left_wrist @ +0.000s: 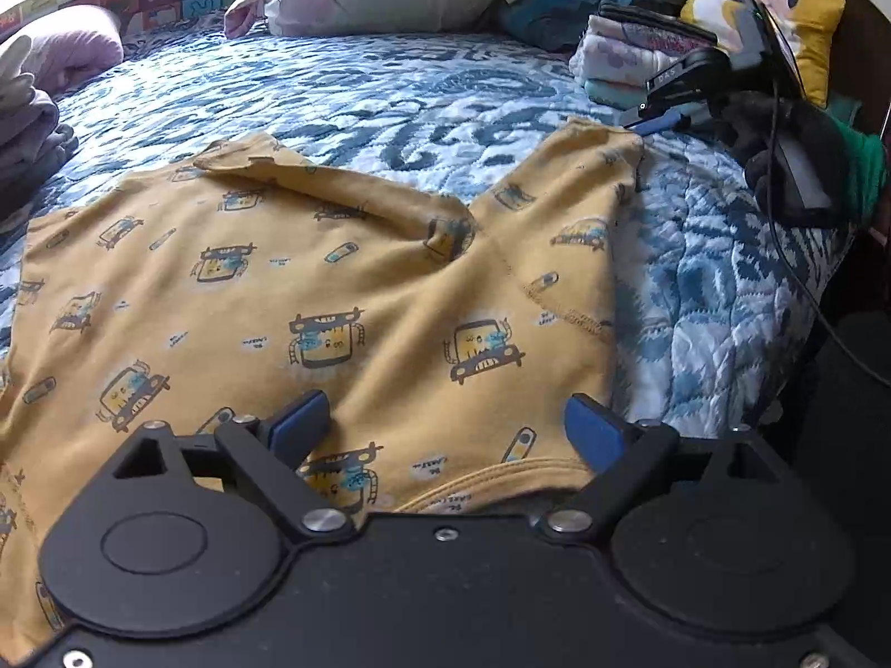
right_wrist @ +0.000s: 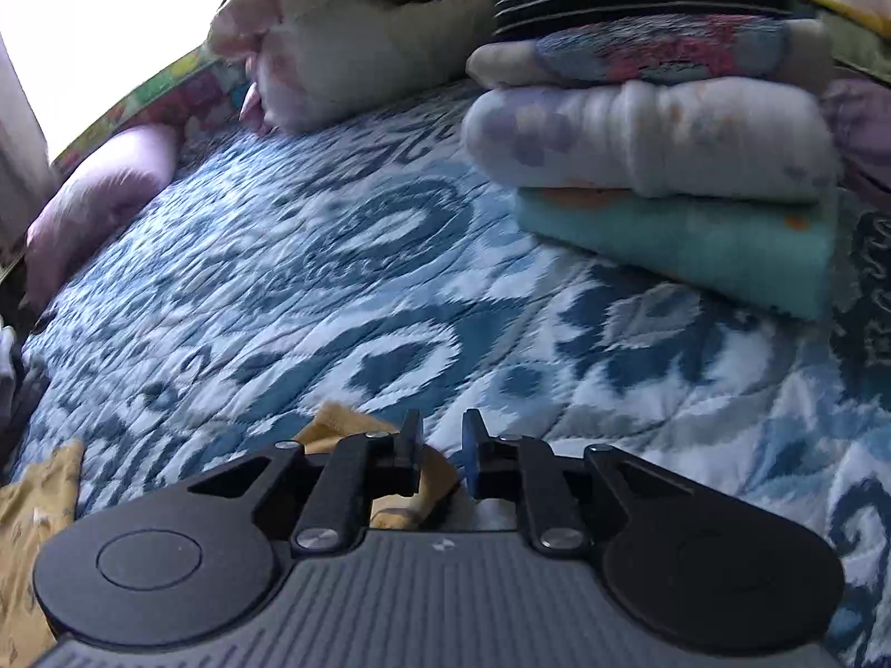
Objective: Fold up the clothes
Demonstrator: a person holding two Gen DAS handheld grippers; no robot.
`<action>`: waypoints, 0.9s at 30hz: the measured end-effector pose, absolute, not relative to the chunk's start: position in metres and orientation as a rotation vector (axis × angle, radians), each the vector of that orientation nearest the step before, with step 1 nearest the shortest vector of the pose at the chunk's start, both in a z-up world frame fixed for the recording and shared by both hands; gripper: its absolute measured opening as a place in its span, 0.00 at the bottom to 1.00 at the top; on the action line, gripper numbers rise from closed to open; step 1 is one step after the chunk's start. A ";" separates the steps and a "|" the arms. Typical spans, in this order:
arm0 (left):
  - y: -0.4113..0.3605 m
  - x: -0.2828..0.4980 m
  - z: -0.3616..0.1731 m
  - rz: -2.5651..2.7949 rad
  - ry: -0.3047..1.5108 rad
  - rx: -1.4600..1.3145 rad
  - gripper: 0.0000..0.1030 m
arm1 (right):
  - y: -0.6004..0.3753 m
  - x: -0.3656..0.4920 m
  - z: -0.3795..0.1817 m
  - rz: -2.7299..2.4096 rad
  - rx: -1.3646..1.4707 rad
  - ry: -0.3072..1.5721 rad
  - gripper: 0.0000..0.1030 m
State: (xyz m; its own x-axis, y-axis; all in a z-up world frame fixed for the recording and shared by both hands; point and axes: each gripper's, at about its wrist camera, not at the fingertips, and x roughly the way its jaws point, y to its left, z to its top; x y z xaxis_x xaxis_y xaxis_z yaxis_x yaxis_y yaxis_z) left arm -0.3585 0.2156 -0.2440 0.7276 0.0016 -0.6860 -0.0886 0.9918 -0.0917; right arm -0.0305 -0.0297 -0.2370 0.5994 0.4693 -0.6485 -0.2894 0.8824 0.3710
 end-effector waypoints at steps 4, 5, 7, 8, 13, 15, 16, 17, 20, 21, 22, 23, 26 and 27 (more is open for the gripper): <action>0.207 -0.367 -0.225 0.007 0.676 -0.108 0.86 | -0.044 -0.038 -0.240 0.467 0.386 0.819 0.41; 0.200 -0.370 -0.220 -0.005 0.657 -0.083 0.85 | -0.045 -0.039 -0.243 0.472 0.396 0.820 0.41; 0.185 -0.373 -0.213 -0.030 0.628 -0.035 0.71 | -0.046 -0.041 -0.248 0.484 0.416 0.823 0.41; 0.178 -0.372 -0.211 -0.042 0.625 -0.012 0.67 | -0.047 -0.042 -0.252 0.496 0.432 0.825 0.41; 0.129 -0.354 -0.215 -0.123 0.658 0.136 0.41 | -0.052 -0.044 -0.269 0.583 0.531 0.802 0.41; 0.116 -0.342 -0.223 -0.132 0.686 0.167 0.39 | -0.056 -0.042 -0.273 0.612 0.566 0.797 0.41; 0.112 -0.333 -0.227 -0.123 0.702 0.174 0.39 | -0.058 -0.039 -0.273 0.626 0.584 0.801 0.41; 0.114 -0.326 -0.231 -0.103 0.713 0.170 0.39 | -0.059 -0.036 -0.273 0.639 0.601 0.804 0.41; 0.128 -0.304 -0.242 -0.013 0.739 0.124 0.39 | -0.060 -0.029 -0.273 0.666 0.608 0.801 0.40; 0.133 -0.297 -0.245 0.017 0.747 0.109 0.38 | -0.059 -0.028 -0.274 0.672 0.603 0.805 0.40; 0.136 -0.294 -0.248 0.027 0.753 0.091 0.38 | -0.057 -0.026 -0.274 0.679 0.596 0.808 0.39; 0.137 -0.293 -0.249 0.021 0.756 0.088 0.38 | -0.055 -0.024 -0.273 0.691 0.584 0.812 0.39; 0.134 -0.291 -0.251 0.014 0.759 0.150 0.40 | -0.048 -0.022 -0.271 0.726 0.546 0.811 0.39; 0.135 -0.290 -0.252 0.015 0.761 0.139 0.40 | -0.046 -0.021 -0.270 0.734 0.537 0.813 0.39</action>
State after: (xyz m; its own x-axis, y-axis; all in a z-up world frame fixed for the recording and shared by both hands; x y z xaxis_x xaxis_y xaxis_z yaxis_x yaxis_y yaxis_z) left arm -0.2900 0.1351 -0.2515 0.7242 0.0642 -0.6866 0.0364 0.9907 0.1311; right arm -0.0211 -0.0459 -0.2699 0.4707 0.7578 -0.4518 -0.3725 0.6349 0.6769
